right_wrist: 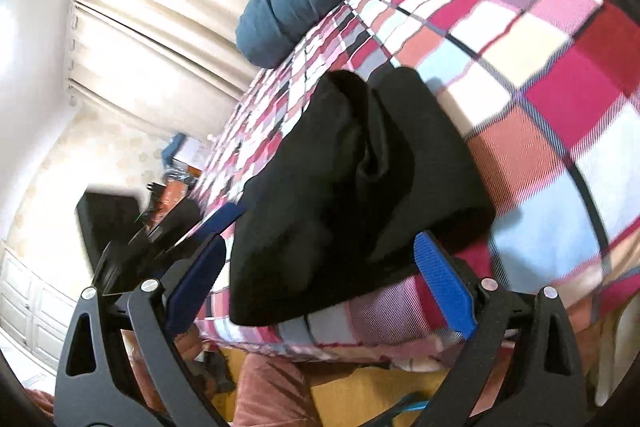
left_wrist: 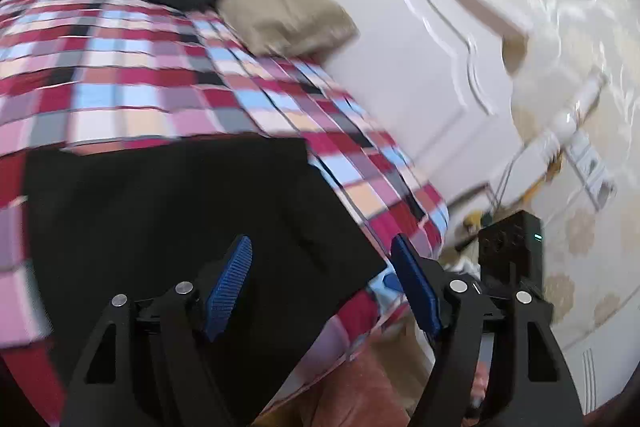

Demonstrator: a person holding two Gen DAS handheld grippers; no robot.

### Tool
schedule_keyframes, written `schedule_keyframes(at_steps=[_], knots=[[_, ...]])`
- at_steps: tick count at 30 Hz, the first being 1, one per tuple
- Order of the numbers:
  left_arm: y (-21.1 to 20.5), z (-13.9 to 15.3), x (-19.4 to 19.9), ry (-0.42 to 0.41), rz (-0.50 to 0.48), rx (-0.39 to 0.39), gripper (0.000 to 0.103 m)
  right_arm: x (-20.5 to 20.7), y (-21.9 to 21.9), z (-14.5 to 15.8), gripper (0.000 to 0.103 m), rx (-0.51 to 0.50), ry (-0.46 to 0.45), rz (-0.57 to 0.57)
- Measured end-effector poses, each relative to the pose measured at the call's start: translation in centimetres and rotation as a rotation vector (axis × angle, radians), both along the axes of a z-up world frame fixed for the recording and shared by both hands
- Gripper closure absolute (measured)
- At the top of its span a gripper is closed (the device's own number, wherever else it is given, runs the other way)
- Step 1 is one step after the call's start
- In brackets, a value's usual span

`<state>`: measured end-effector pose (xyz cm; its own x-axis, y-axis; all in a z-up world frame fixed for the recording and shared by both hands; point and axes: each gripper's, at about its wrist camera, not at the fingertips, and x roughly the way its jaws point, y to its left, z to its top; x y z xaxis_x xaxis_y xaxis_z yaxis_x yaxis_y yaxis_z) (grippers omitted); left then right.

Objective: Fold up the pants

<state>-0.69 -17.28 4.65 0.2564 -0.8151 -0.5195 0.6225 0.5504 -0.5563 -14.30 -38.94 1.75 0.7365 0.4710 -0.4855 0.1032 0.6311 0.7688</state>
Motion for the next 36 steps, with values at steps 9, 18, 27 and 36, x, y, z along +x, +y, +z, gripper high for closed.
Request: schedule_keyframes(at_steps=[9, 18, 27, 36], knots=[[11.8, -4.0, 1.5, 0.128, 0.291, -0.047, 0.028, 5.7, -1.1, -0.4, 0.008, -0.086, 0.092, -0.025], [14.4, -7.2, 2.0, 0.226, 0.353, -0.089, 0.028, 8.7, 0.4, -1.8, 0.089, -0.187, 0.209, 0.031], [14.5, -8.4, 1.8, 0.287, 0.342, -0.126, 0.028, 6.2, 0.2, 1.8, 0.095, -0.248, 0.105, -0.017], [13.1, -9.7, 1.8, 0.345, 0.313, -0.132, 0.028, 5.0, -3.7, -2.9, 0.093, -0.149, 0.168, -0.087]])
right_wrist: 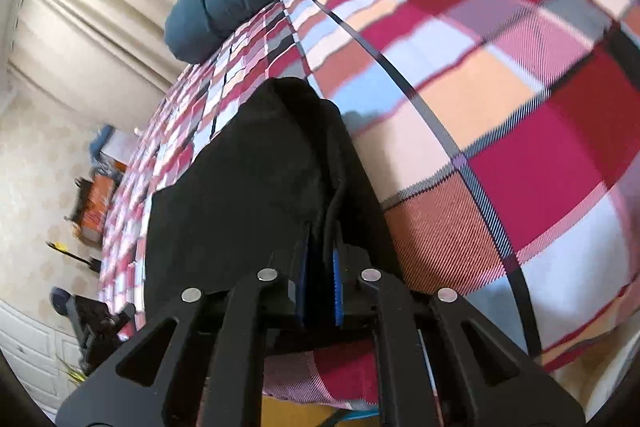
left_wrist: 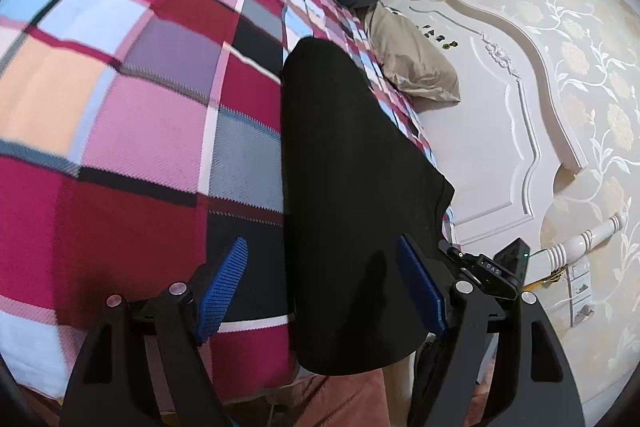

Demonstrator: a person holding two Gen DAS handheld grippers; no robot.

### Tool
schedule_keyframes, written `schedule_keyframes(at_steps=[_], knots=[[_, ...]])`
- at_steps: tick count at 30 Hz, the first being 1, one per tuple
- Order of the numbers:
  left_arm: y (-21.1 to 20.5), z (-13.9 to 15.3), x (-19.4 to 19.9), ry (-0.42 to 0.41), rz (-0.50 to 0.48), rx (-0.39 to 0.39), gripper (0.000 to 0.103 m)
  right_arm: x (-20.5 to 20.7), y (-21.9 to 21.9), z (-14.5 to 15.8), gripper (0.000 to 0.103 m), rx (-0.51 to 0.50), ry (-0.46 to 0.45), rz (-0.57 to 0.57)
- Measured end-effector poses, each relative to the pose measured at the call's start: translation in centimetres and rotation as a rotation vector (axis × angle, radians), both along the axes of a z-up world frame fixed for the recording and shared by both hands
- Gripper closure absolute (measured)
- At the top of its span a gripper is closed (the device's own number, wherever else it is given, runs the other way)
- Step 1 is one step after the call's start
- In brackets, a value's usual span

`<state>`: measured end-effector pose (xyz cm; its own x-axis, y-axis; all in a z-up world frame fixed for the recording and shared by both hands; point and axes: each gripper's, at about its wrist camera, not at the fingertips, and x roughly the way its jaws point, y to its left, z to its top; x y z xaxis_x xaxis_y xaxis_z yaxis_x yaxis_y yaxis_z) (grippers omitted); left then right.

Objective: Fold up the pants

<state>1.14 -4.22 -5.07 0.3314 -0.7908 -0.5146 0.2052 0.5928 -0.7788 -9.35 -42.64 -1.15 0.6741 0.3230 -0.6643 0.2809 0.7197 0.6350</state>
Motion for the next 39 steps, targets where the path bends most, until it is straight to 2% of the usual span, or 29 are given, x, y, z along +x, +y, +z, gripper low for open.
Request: schedule_keyframes(at_steps=[3, 9, 11, 13, 14, 15, 16, 18, 19, 23, 27, 30, 33, 35, 37, 39], knots=[[0.0, -0.1, -0.1, 0.006, 0.002, -0.008, 0.028, -0.1, -0.8, -0.6, 0.093, 0.078, -0.015, -0.003], [0.7, -0.4, 0.0, 0.027, 0.015, -0.036, 0.028, -1.2, -2.1, -0.2, 0.093, 0.096, -0.031, -0.032], [0.8, -0.4, 0.0, 0.033, 0.02, -0.047, 0.028, -2.1, -3.1, 0.0, 0.087, 0.073, -0.018, -0.085], [0.8, -0.4, -0.1, 0.037, 0.022, -0.053, 0.028, -3.1, -3.9, 0.1, 0.07, 0.073, -0.012, -0.128], [0.8, -0.4, -0.1, 0.038, 0.023, -0.055, 0.028, -3.7, -4.5, 0.0, 0.064, 0.095, -0.017, -0.145], [0.7, -0.4, -0.2, 0.04, 0.023, -0.056, 0.028, -4.2, -4.9, -0.2, 0.051, 0.121, -0.023, -0.159], [0.6, -0.4, -0.2, 0.041, 0.023, -0.057, 0.028, -4.7, -5.2, -0.5, 0.045, 0.153, -0.035, -0.169], [0.5, -0.4, -0.3, 0.04, 0.02, -0.057, 0.028, -5.1, -5.3, -0.8, 0.042, 0.19, -0.052, -0.158], [0.5, -0.4, -0.4, 0.041, 0.016, -0.057, 0.028, -5.1, -5.2, -1.0, 0.037, 0.208, -0.056, -0.15], [0.4, -0.7, -0.6, 0.057, 0.009, -0.076, 0.027, -4.3, -4.1, -2.3, 0.034, 0.282, -0.057, -0.08], [-0.3, -1.0, -0.5, 0.086, -0.009, -0.115, 0.027, -3.0, -2.9, -2.8, 0.025, 0.282, -0.062, -0.045], [-1.8, -1.3, -0.3, 0.09, -0.052, -0.133, 0.027, -2.3, -2.1, -2.6, 0.024, 0.281, -0.073, -0.008], [-3.0, -1.2, 0.0, 0.063, -0.064, -0.114, 0.027, -1.5, -1.3, -2.5, 0.025, 0.265, -0.066, 0.033], [-3.6, -1.0, 0.0, 0.043, -0.067, -0.07, 0.035, -1.1, -0.6, -2.4, 0.036, 0.216, -0.045, 0.046], [-3.6, -1.0, 0.1, 0.037, -0.071, -0.025, 0.049, -0.9, -0.1, -2.5, 0.05, 0.173, -0.022, 0.049], [-3.5, -1.0, 0.0, 0.031, -0.062, -0.008, 0.056, -0.9, 0.0, -2.6, 0.056, 0.171, -0.026, 0.052]])
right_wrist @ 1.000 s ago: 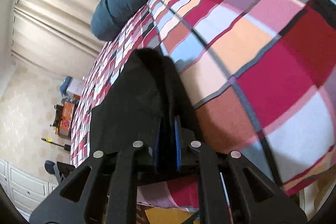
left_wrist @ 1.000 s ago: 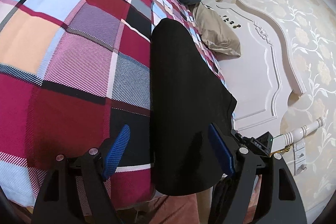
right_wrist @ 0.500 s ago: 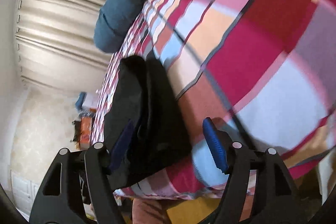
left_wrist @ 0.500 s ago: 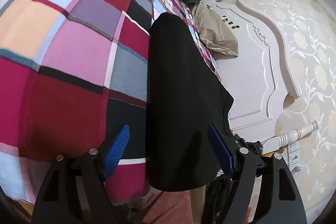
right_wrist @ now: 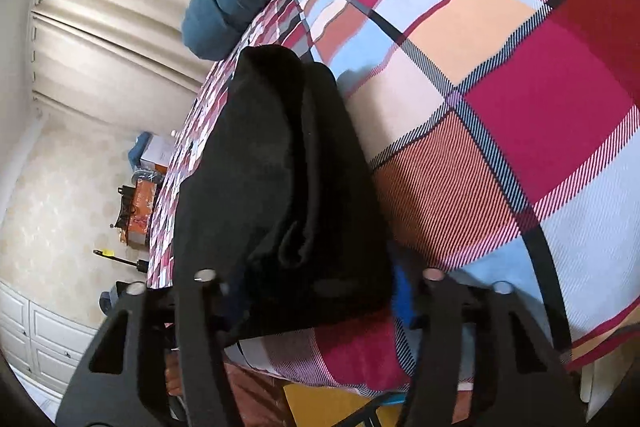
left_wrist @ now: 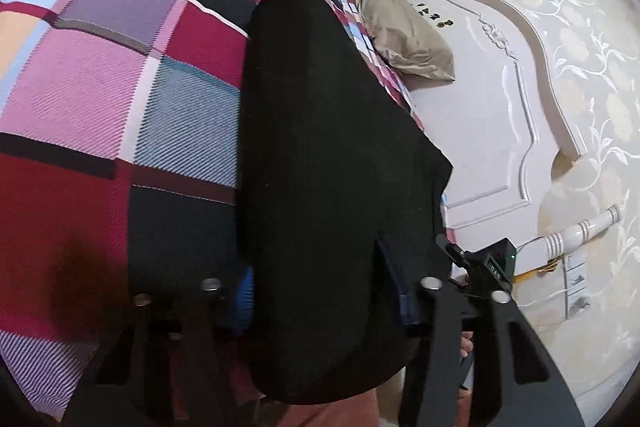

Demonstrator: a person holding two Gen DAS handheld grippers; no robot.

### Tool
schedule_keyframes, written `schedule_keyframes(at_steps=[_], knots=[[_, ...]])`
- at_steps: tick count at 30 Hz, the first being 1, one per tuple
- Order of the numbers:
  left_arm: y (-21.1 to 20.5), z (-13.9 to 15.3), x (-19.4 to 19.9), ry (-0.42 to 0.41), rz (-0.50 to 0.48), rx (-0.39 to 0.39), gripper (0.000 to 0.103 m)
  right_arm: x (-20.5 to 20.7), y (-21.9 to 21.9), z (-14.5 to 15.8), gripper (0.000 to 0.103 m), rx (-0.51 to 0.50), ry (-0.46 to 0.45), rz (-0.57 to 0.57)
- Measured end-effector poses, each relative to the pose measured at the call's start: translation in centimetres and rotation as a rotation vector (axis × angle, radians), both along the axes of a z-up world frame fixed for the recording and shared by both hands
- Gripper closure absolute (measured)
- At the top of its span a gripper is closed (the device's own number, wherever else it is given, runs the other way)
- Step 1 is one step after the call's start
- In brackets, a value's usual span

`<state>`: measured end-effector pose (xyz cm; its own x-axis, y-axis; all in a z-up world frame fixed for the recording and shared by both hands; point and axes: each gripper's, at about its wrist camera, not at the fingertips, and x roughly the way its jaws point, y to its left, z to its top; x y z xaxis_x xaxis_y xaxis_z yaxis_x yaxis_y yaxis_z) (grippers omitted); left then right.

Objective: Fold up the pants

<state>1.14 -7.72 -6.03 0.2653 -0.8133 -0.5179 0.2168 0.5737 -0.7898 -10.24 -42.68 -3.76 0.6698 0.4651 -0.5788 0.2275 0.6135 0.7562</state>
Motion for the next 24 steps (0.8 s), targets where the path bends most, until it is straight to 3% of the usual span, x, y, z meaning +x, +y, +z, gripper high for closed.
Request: schedule_keyframes(at_steps=[6, 11, 19, 24], knots=[[0.7, 1.3, -0.6, -0.069, 0.029, 0.046, 0.07, 0.0, 0.5, 0.4, 0.063, 0.005, -0.016, 0.002], [2.3, 1.3, -0.4, -0.061, 0.075, 0.035, 0.071, 1.0, 1.9, 0.7, 0.064, 0.017, -0.033, 0.039], [8.2, 1.1, -0.9, -0.052, 0.189, 0.026, 0.071, 3.9, 6.8, 0.2, 0.064, 0.049, -0.04, 0.149], [8.9, 0.5, -1.1, -0.068, 0.161, 0.01, 0.066, 4.3, 7.7, -0.1, 0.06, 0.051, -0.041, 0.161]])
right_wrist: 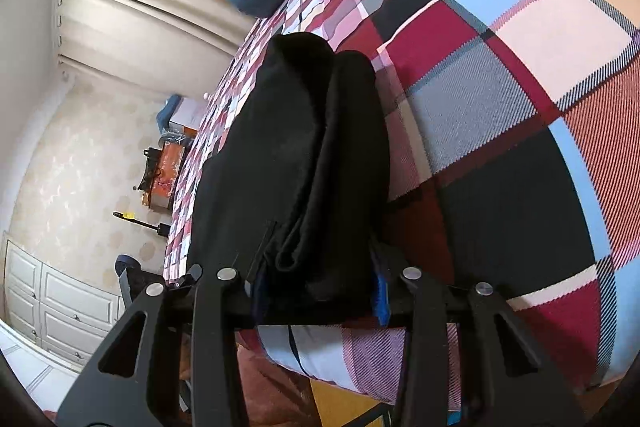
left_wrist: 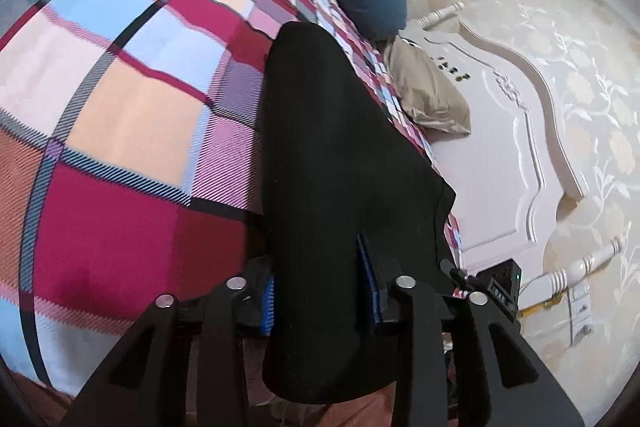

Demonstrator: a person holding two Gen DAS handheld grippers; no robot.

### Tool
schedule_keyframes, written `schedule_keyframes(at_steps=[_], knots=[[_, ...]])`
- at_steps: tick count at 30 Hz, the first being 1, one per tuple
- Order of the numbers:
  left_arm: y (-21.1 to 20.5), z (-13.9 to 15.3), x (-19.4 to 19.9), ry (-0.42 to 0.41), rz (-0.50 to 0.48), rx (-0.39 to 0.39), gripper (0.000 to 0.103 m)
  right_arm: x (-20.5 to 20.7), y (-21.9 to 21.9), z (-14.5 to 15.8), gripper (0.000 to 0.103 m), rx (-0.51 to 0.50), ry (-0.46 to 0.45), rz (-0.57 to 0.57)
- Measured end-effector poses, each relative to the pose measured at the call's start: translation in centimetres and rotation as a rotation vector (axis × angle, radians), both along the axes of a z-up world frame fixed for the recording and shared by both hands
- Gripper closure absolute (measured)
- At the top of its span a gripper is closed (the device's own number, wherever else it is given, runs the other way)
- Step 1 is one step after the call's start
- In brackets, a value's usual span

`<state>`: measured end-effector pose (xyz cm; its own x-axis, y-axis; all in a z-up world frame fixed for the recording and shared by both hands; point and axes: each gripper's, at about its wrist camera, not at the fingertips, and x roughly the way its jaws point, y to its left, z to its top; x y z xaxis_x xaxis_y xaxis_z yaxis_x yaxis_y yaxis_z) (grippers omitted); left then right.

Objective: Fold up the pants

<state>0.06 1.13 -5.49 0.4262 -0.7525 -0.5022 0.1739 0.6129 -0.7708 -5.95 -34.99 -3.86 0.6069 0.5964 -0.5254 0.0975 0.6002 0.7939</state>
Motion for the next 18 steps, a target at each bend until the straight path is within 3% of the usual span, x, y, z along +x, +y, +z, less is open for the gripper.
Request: schedule_keyframes(at_steps=[3, 6, 10, 13, 17, 18], knots=[[0.2, 0.1, 0.0, -0.006, -0.028, -0.012, 0.053, -0.1, -0.7, -0.5, 0.051, 0.023, 0.014, 0.001], [1.4, 0.5, -0.5, -0.011, -0.023, -0.079, 0.043, -0.7, -1.5, -0.7, 0.043, 0.086, -0.003, 0.009], [3.6, 1.5, -0.9, -0.06, 0.003, -0.11, 0.041, -0.8, -3.5, -0.2, 0.031, 0.113, -0.026, -0.024], [3.9, 2.0, 0.6, -0.062, 0.016, -0.097, 0.039, 0.7, -4.5, -0.2, 0.028, 0.133, -0.025, -0.014], [1.7, 1.9, 3.8, -0.048, -0.06, -0.093, 0.036, 3.8, -4.0, -0.4, 0.027, 0.12, -0.008, 0.049], [1.0, 1.7, 4.6, -0.042, -0.08, -0.083, 0.031, 4.6, -3.7, -0.4, 0.026, 0.12, -0.006, 0.064]])
